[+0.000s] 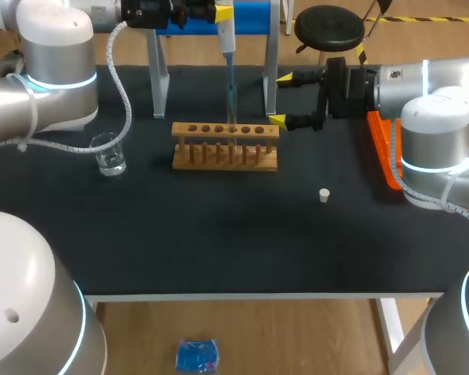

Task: Invert the test tube, pick up the pipette, mount the tip to pipette, aspirate from beaker and dispense into the tube, eject the tip, return the pipette, and cap with the stopper.

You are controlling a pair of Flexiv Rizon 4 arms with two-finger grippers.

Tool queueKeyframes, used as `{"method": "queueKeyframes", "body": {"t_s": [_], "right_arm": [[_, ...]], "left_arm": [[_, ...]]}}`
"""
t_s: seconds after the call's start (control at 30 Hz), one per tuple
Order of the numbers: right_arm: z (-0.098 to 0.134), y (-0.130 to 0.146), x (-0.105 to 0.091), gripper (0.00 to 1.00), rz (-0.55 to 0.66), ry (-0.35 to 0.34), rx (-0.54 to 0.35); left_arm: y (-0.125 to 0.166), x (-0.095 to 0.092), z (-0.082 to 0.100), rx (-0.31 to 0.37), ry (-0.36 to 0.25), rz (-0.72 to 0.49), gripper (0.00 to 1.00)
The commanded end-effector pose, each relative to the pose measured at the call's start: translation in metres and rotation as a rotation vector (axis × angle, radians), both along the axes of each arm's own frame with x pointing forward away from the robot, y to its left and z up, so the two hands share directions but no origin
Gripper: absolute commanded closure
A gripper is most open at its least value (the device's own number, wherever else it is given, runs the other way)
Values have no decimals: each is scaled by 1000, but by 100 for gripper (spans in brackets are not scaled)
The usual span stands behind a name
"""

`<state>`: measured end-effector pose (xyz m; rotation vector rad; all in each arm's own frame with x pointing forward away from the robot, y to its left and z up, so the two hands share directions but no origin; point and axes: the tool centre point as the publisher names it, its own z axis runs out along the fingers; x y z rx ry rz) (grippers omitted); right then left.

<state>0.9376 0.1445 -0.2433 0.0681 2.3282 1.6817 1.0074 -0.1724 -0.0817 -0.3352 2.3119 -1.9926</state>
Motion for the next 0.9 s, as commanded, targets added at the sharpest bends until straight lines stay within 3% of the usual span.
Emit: {"method": "queueKeyframes", "body": {"t_s": [0.03,0.9], "right_arm": [[-1,0,0,0,-1,-1,1],[-1,0,0,0,-1,-1,1]], "left_arm": [[-1,0,1,3,-4,1,100],[-4,0,-1,31,9,9,100]]}}
